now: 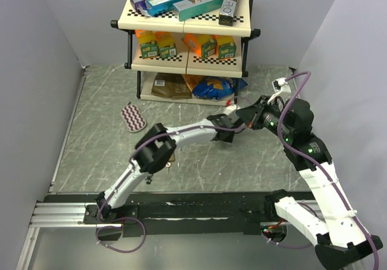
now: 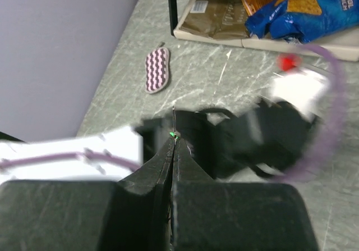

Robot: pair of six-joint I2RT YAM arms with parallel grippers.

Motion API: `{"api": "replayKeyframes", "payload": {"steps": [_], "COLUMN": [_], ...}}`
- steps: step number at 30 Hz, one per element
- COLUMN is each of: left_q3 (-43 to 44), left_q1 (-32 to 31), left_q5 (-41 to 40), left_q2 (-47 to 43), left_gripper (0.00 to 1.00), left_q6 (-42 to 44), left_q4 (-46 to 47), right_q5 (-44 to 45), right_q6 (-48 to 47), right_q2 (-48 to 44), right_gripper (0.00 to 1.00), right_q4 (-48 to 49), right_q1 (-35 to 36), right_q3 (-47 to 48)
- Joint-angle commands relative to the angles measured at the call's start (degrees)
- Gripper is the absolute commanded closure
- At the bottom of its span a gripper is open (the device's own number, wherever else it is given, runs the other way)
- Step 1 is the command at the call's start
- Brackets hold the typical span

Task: Unlock with the key

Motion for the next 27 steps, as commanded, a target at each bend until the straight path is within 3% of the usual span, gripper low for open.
{"api": "replayKeyframes", "payload": {"steps": [1,4,9,17,27], "left_q3": [-18.8,-29.3,-38.3,-36.0,-33.3], "left_q1": [5.7,7.1,7.9,9.0,10.8], "left_q5": [1.8,0.8,4.9,8.8,7.3], "left_q2": [-1.7,-8.4,-13.0,-11.2,-9.6], "left_gripper": [0.68,0.68,0.64,0.37,0.32], "left_q6": [-5.1,-7.4,-9.6,-9.5,-8.4], "left_q4": [-10.8,-8.1,-5.7,-7.3,-8.1], "right_q5": [1.0,1.0,0.7,-0.4,0.2], "right_q6": [-1.1,-1.1,-1.0,-1.1,-1.0], "right_q2": [-0.9,-1.0,0.2,1.9,1.6], "right_gripper": [1.0,1.0,1.0,1.0,1.0], "right_q4": [-0.6,-1.1,-1.0,-1.4,-2.4], "right_q1": [-0.3,-0.3,-0.3,-0.3,-0.2], "right_q3": [-1.8,-2.6,-3.0,-1.4,-1.0]}}
